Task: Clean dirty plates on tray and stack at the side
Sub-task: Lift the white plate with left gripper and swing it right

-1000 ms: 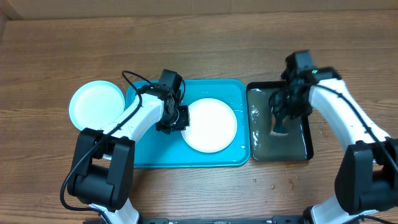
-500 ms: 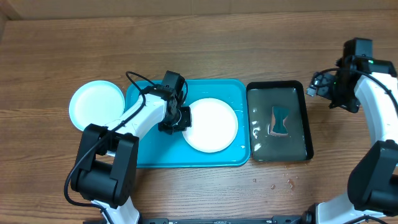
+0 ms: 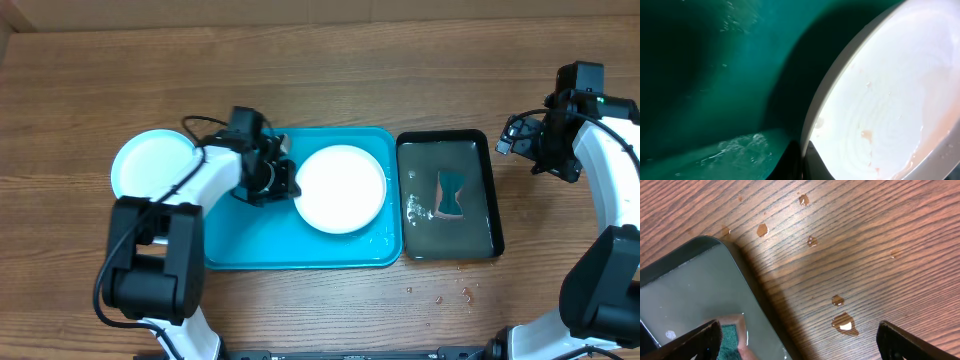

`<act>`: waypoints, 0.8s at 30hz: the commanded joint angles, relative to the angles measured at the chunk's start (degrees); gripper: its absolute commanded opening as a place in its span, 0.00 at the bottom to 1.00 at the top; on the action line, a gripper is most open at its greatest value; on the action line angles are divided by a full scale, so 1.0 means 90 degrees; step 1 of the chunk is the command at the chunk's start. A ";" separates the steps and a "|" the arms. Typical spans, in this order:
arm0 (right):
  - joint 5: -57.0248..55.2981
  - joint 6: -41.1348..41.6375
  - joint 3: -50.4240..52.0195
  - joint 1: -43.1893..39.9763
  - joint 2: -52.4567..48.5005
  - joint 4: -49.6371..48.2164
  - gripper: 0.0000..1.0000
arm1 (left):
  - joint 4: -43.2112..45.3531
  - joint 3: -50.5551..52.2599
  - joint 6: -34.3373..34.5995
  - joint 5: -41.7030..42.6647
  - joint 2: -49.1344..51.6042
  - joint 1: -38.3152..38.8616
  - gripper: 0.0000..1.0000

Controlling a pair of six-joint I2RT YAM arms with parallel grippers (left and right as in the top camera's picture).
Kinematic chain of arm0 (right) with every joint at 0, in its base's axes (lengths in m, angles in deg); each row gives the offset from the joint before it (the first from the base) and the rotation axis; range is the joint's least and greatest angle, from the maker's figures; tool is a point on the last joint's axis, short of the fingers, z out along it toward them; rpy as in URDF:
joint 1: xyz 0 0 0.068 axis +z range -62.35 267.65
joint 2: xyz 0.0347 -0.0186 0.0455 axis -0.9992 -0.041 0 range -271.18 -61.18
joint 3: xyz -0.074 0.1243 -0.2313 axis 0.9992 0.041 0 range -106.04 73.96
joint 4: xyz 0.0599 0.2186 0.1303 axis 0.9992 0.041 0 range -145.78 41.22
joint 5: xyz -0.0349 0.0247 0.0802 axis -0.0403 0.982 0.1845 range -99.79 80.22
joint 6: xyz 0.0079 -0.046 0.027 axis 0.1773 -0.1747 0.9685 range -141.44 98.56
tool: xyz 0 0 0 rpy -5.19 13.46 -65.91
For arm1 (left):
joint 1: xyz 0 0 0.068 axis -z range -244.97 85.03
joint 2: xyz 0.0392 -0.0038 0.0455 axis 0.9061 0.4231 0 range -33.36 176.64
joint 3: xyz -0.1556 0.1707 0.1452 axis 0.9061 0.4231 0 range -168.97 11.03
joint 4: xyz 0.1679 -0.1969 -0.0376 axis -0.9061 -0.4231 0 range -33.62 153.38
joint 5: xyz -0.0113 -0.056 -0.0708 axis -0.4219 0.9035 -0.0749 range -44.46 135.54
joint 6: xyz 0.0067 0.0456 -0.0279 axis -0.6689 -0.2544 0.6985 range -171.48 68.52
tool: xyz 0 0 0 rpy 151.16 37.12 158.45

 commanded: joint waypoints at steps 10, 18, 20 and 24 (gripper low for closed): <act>-0.0017 0.0049 -0.0070 -0.0017 0.0051 -0.0034 1.00 | -0.0537 -0.0869 -0.0321 0.0153 -0.0039 -0.0240 0.04; -0.0017 0.0049 -0.0070 -0.0017 0.0051 -0.0034 1.00 | -0.1175 -0.1950 0.0187 -0.2142 -0.0772 0.0707 0.04; -0.0017 0.0049 -0.0070 -0.0017 0.0051 -0.0034 1.00 | -0.1222 -0.2193 0.0257 -0.2540 -0.0947 0.1042 0.04; -0.0017 0.0049 -0.0070 -0.0017 0.0051 -0.0034 1.00 | -0.1219 -0.2550 0.0469 -0.3240 -0.1137 0.1712 0.04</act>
